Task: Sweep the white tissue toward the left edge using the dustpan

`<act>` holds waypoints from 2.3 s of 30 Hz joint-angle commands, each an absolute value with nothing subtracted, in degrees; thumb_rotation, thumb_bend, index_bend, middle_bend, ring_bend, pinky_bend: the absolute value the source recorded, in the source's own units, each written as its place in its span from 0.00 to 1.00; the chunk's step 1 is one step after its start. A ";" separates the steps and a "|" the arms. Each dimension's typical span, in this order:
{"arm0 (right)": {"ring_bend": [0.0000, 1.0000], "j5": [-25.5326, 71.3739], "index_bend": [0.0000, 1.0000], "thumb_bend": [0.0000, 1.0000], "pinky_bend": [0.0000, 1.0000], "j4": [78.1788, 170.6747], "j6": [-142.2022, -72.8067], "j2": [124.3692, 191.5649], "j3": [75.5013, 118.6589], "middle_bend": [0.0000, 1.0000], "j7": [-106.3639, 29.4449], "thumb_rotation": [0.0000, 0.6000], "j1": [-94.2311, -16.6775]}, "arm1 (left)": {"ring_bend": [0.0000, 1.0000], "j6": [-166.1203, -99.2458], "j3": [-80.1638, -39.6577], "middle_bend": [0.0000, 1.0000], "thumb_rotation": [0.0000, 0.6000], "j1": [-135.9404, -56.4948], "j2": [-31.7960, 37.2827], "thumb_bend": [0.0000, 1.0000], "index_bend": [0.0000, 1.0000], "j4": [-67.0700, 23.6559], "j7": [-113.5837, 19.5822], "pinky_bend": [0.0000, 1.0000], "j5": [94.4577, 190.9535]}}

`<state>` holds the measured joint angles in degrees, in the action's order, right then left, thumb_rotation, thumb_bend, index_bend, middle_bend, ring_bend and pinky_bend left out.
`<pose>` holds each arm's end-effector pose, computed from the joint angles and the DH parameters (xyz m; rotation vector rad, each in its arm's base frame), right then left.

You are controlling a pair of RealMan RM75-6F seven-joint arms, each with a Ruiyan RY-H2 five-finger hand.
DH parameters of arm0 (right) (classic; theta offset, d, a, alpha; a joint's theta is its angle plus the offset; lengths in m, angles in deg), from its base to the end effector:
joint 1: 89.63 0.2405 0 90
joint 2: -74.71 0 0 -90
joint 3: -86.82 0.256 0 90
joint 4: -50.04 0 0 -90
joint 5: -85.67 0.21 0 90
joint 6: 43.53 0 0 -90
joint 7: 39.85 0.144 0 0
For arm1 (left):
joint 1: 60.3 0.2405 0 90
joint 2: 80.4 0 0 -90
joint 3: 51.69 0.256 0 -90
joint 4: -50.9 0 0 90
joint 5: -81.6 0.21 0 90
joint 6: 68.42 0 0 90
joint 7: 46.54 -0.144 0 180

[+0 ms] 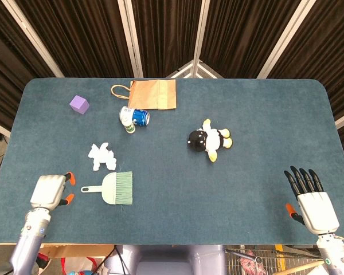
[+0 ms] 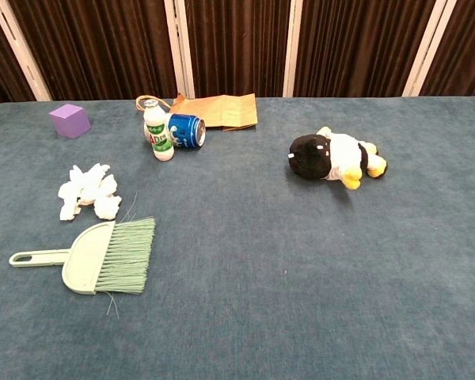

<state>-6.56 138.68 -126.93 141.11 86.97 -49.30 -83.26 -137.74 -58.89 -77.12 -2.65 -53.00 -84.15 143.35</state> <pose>-0.3071 -0.1787 0.1356 1.5908 -0.7378 0.7912 -0.2460 0.2325 0.0488 -1.5785 -1.0162 -0.5951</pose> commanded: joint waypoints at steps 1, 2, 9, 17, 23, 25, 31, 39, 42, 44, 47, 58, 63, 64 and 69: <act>0.00 -6.53 0.00 0.32 0.00 138.72 -126.87 141.10 86.95 0.00 -49.21 1.00 -83.25 | 1.00 -137.19 -60.63 1.00 1.00 -80.12 1.16 0.36 0.47 -53.10 -89.29 1.00 136.41; 0.00 -6.52 0.00 0.32 0.00 138.72 -126.85 141.10 86.94 0.00 -49.17 1.00 -83.25 | 1.00 -137.25 -60.75 1.00 1.00 -80.49 1.69 0.36 0.46 -52.84 -89.92 1.00 135.49; 0.00 -6.48 0.00 0.32 0.00 138.87 -126.79 141.06 86.95 0.00 -49.32 1.00 -83.23 | 1.00 -137.37 -61.45 1.00 1.00 -83.27 5.89 0.37 0.46 -50.46 -92.93 1.00 129.25; 0.00 -6.19 0.00 0.32 0.00 139.00 -126.69 141.00 87.04 0.00 -48.95 1.00 -83.22 | 1.00 -138.27 -61.19 1.00 1.00 -85.83 10.18 0.40 0.46 -47.32 -94.60 1.00 126.71; 0.00 -6.15 0.00 0.32 0.00 139.16 -126.65 140.84 87.04 0.00 -48.63 1.00 -83.21 | 1.00 -138.67 -60.87 1.00 1.00 -86.97 12.07 0.42 0.46 -45.58 -95.35 1.00 124.70; 0.00 -6.16 0.00 0.32 0.00 139.11 -126.65 140.87 87.00 0.00 -48.60 1.00 -83.23 | 1.00 -138.78 -60.66 1.00 1.00 -87.29 12.61 0.42 0.46 -45.16 -95.55 1.00 123.90; 0.00 -6.11 0.00 0.32 0.00 139.18 -126.58 140.87 87.01 0.00 -48.51 1.00 -83.21 | 1.00 -139.09 -60.02 1.00 1.00 -87.77 13.38 0.50 0.53 -44.55 -95.44 1.00 122.84; 0.00 -5.97 0.00 0.32 0.00 139.24 -126.52 140.81 86.98 0.00 -48.53 1.00 -83.26 | 1.00 -140.34 -59.36 1.00 1.00 -87.38 12.93 0.66 0.73 -45.53 -91.77 1.00 126.04; 0.00 -5.85 0.00 0.32 0.00 139.18 -126.39 140.85 87.03 0.00 -48.58 1.00 -83.20 | 1.00 -141.40 -59.36 1.00 1.00 -87.56 11.96 0.68 0.76 -47.10 -90.88 1.00 128.97; 0.00 -5.89 0.00 0.32 0.00 139.21 -126.42 140.88 87.03 0.00 -48.66 1.00 -83.20 | 1.00 -142.02 -59.92 1.00 1.00 -87.86 11.30 0.69 0.78 -48.72 -90.62 1.00 130.04; 0.00 -5.79 0.00 0.32 0.00 139.29 -126.37 140.86 87.06 0.00 -48.77 1.00 -83.20 | 1.00 -142.83 -60.86 1.00 1.00 -88.65 10.43 0.70 0.78 -51.21 -91.43 1.00 130.80; 0.00 -5.10 0.00 0.32 0.00 139.57 -126.09 140.79 87.23 0.00 -48.60 1.00 -83.24 | 1.00 -143.19 -66.77 1.00 1.00 -95.58 10.92 0.71 0.79 -54.90 -99.31 1.00 127.39; 0.00 -4.52 0.00 0.32 0.00 139.37 -125.87 140.83 87.42 0.00 -48.06 1.00 -83.22 | 1.00 -141.68 -68.93 1.00 1.00 -100.07 13.43 0.71 0.79 -50.15 -103.36 1.00 122.44; 0.00 -4.39 0.00 0.32 0.00 139.36 -125.82 140.83 87.46 0.00 -47.97 1.00 -83.23 | 1.00 -141.42 -69.08 1.00 1.00 -100.59 13.77 0.71 0.79 -49.31 -103.66 1.00 121.92; 0.00 -3.86 0.00 0.32 0.00 139.45 -125.47 140.78 87.62 0.00 -47.59 1.00 -83.15 | 1.00 -139.18 -69.21 1.00 1.00 -103.25 15.09 0.71 0.79 -43.00 -104.61 1.00 119.38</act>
